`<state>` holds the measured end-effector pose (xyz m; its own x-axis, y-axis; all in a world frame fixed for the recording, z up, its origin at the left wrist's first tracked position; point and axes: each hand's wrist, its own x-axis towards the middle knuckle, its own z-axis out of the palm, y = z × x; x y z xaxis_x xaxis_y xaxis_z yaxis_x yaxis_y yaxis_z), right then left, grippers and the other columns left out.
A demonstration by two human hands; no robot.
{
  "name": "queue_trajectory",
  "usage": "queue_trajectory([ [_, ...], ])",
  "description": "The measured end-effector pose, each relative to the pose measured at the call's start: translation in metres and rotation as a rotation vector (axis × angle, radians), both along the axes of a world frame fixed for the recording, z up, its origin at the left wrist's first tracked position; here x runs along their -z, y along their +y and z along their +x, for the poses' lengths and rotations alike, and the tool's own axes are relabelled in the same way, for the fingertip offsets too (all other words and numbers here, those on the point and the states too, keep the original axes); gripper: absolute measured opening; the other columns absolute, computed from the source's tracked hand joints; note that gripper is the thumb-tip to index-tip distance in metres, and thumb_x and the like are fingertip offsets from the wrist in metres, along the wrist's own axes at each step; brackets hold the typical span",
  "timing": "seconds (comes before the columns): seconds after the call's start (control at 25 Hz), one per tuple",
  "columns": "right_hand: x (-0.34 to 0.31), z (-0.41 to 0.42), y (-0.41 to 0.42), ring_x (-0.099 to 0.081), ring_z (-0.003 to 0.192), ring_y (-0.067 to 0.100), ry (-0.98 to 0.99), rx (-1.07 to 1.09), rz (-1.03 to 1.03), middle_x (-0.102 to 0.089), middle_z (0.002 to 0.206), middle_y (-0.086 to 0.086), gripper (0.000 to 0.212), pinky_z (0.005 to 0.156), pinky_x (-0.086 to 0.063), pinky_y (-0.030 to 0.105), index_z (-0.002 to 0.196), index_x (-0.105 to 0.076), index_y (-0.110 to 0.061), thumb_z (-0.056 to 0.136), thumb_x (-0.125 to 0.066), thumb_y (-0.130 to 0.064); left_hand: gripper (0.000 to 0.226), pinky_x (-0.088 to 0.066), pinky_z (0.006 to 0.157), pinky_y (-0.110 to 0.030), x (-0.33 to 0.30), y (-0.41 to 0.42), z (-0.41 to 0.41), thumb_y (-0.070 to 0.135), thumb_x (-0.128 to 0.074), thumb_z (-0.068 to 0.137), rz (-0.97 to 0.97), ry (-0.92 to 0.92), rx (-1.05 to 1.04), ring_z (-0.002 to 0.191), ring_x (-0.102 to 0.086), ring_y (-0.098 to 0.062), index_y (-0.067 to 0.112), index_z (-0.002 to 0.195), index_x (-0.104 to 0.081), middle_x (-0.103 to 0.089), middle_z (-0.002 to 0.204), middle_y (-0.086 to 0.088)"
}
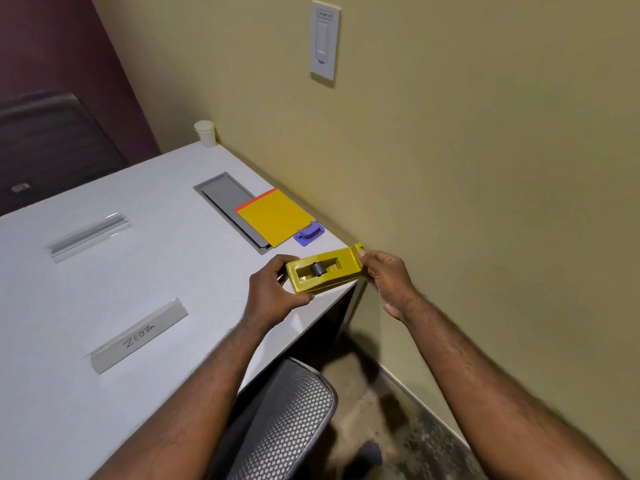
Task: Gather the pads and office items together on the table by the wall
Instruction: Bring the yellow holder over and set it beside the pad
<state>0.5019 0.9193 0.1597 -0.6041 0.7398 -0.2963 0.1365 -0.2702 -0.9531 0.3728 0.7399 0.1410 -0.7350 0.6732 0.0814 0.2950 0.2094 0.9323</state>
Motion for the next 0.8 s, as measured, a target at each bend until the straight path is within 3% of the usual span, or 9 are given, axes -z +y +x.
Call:
queue_trajectory([
  [0.2,0.042,-0.041,0.049,-0.056,0.082,0.013,-0.120,-0.154,0.087,-0.066,0.085,0.000,0.025,0.087,-0.045,0.034,0.081,-0.071,-0.015,0.097,-0.053,-0.024,0.065,-0.052,0.088,-0.020,0.027,0.042,-0.021,0.005,-0.091,0.048,-0.040,-0.063,-0.113,0.098,-0.064,-0.015,0.020,0.105,-0.063,-0.068,0.101,0.003],
  [0.36,0.070,-0.070,0.097,-0.060,0.083,0.015,-0.187,-0.241,0.117,-0.070,0.088,0.002,0.024,0.091,-0.049,0.040,0.079,-0.072,-0.020,0.095,-0.054,-0.025,0.064,-0.054,0.087,-0.025,0.052,0.079,-0.035,0.004,-0.091,0.048,-0.063,-0.111,-0.206,0.098,-0.064,-0.016,0.020,0.104,-0.064,-0.068,0.099,0.002],
  [0.56,0.096,-0.104,0.142,-0.051,0.076,0.016,-0.267,-0.390,0.254,-0.062,0.081,0.004,0.019,0.072,-0.041,0.032,0.091,-0.070,-0.008,0.095,-0.052,-0.016,0.062,-0.053,0.084,-0.022,0.082,0.119,-0.047,0.008,-0.091,0.050,-0.115,-0.149,-0.283,0.095,-0.063,-0.013,0.019,0.104,-0.064,-0.068,0.097,0.005],
  [0.8,0.132,-0.137,0.171,-0.059,0.083,0.023,-0.321,-0.512,0.455,-0.067,0.090,0.006,0.023,0.074,-0.044,0.031,0.106,-0.066,-0.008,0.094,-0.046,-0.009,0.061,-0.053,0.088,-0.025,0.115,0.150,-0.066,0.005,-0.091,0.051,-0.129,-0.224,-0.369,0.095,-0.063,-0.013,0.018,0.105,-0.064,-0.068,0.098,0.005],
])
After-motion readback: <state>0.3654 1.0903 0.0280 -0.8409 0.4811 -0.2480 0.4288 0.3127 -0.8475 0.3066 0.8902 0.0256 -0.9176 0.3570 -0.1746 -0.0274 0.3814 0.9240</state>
